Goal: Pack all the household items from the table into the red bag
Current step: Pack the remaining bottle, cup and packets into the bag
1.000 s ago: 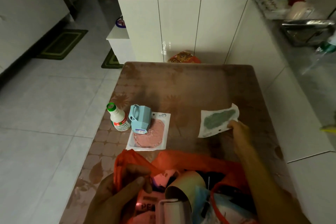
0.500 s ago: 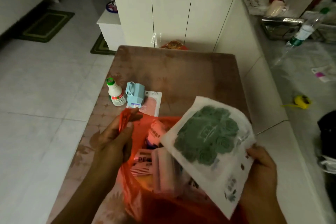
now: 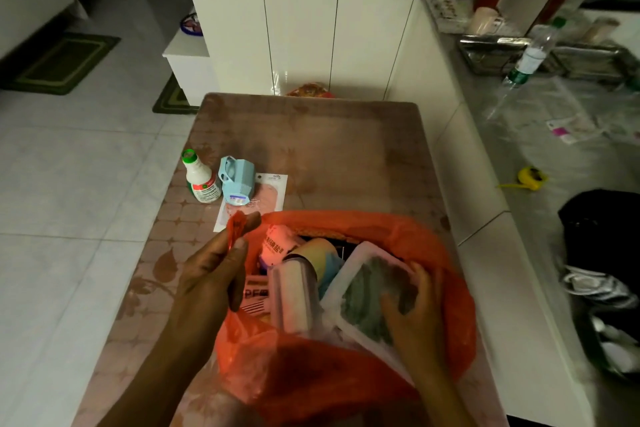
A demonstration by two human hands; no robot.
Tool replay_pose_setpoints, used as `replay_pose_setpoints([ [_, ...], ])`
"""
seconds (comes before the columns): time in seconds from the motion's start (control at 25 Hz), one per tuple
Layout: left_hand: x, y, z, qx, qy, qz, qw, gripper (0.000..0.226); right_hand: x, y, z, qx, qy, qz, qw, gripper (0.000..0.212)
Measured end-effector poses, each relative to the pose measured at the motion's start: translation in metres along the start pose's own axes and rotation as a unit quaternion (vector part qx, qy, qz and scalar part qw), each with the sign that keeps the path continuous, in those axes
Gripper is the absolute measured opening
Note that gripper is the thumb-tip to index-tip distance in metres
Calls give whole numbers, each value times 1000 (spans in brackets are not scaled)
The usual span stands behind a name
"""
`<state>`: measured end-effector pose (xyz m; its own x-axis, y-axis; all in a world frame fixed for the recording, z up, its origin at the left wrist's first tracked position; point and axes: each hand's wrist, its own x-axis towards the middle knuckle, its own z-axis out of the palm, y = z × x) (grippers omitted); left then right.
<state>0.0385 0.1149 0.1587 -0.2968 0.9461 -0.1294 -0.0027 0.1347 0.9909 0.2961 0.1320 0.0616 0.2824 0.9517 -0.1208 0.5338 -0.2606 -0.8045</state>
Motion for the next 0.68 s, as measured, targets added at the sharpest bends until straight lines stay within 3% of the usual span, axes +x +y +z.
replay_pose_setpoints([
  [0.12,-3,3,-2,21,4,-4,1000,39,21,-4,-19,-73,9,-71,995,65],
  [0.28,-4,3,-2,18,4,-6,1000,31,34,-36,-57,-18,100,-211,972,80],
  [0.4,-4,5,-4,36,3,-1,999,32,33,-53,-75,-34,109,-164,980,69],
  [0.48,-3,0,-9,72,32,14,997,38,25,-59,-82,-110,166,-139,970,56],
  [0.6,10,-19,-28,69,169,-32,983,51,8,-78,-73,-125,217,-263,932,34],
  [0.68,30,-32,-46,91,230,-51,967,36,0,-88,-50,-74,132,-357,922,21],
])
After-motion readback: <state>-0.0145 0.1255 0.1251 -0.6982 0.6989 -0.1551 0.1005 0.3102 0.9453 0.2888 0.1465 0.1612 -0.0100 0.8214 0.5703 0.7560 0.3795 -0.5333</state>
